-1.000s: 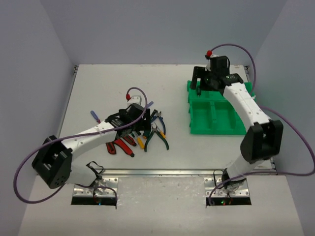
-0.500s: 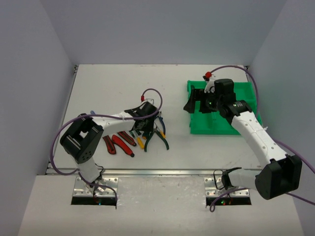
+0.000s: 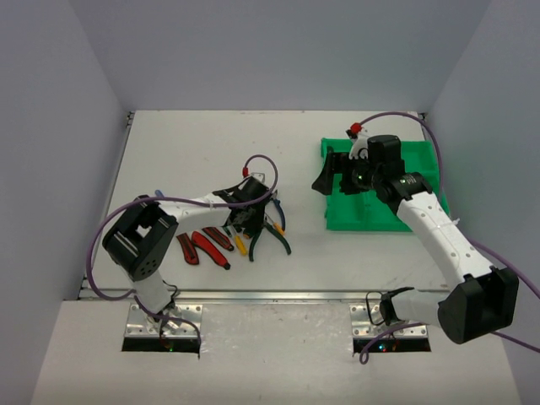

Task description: Sort the tools into containers

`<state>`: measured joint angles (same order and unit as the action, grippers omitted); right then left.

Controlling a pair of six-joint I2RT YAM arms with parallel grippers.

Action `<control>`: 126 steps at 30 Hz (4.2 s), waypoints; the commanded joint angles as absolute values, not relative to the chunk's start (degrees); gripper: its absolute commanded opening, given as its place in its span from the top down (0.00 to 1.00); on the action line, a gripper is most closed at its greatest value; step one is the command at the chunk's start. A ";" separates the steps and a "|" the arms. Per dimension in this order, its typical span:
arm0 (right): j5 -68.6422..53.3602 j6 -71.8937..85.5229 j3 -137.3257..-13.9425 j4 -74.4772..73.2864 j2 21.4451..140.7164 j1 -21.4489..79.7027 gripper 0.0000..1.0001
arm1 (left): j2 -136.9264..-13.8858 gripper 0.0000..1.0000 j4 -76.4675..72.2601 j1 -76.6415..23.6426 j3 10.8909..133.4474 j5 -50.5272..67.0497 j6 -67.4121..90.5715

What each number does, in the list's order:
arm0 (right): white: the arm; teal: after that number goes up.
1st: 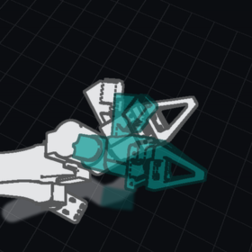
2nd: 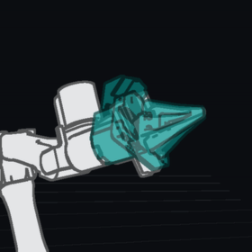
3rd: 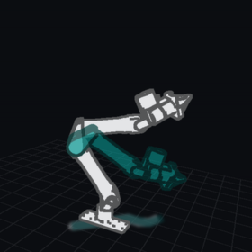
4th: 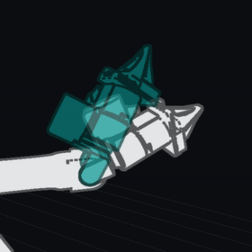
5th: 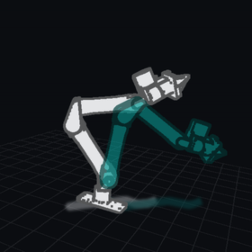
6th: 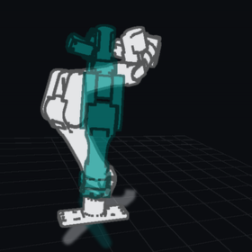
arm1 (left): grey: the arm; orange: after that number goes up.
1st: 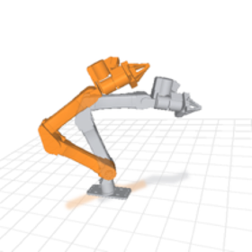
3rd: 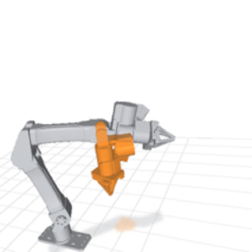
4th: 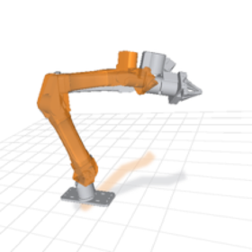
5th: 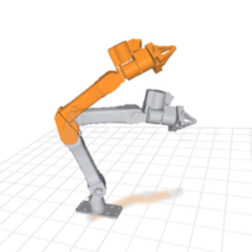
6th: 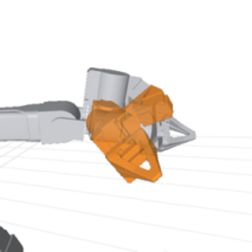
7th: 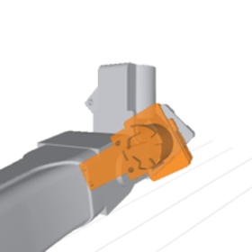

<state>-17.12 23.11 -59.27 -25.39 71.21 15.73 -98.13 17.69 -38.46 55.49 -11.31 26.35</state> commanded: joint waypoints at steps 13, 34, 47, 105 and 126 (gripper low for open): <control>-20.43 23.47 -59.33 -21.84 68.17 15.56 0.01 | -95.58 1.00 16.26 -38.80 52.99 -12.76 26.52; -49.83 31.00 -46.01 2.97 72.52 20.11 0.01 | -71.50 1.00 13.27 -38.86 51.20 -8.40 33.82; -50.43 38.87 -45.11 15.85 76.14 27.60 0.02 | -60.15 1.00 -13.22 -39.32 39.36 5.51 51.83; 5.30 20.17 -98.08 -39.75 107.54 10.06 0.17 | -51.98 0.00 37.09 -40.72 49.90 -40.12 23.98; -24.88 17.79 -54.75 -19.11 74.02 14.24 0.01 | -87.44 0.00 23.44 -28.74 65.82 -11.77 21.11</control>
